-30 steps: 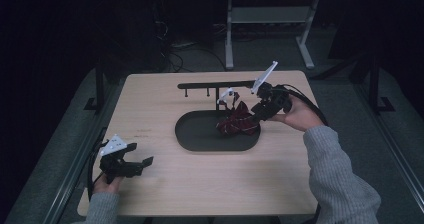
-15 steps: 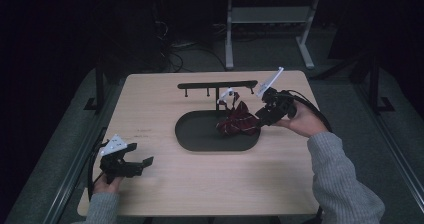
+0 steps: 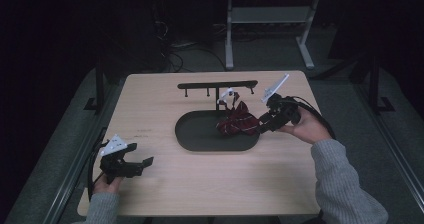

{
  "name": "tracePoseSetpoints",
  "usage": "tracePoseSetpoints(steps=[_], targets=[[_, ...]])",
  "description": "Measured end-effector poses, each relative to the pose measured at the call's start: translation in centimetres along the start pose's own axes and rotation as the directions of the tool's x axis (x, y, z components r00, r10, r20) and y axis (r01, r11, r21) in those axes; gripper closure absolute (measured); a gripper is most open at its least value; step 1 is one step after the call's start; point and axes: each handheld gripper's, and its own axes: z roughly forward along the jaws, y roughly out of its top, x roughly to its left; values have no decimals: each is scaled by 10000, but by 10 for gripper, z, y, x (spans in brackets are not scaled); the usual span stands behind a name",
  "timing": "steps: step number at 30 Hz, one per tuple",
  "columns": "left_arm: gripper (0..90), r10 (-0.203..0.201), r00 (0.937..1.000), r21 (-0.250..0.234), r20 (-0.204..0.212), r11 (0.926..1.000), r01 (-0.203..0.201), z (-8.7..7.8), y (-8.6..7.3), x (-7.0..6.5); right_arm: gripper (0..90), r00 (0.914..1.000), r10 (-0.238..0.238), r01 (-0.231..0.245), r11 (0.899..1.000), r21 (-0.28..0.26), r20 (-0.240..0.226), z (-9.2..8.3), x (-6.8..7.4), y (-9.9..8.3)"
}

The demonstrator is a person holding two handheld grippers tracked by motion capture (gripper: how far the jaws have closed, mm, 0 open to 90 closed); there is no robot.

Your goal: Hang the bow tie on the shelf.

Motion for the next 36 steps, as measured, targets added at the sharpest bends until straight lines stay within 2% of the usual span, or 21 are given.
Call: tracePoseSetpoints(steps=[24, 36], targets=[[131, 92, 10000, 29, -10, 10000, -92, 1, 0, -1, 489, 9984, 560, -560, 9984, -9, 29, 2, 3, -38], [130, 79, 10000, 38, -17, 10000, -78, 1, 0, -1, 483, 9959, 906, -905, 9957, -217, 35, 1, 4, -61]])
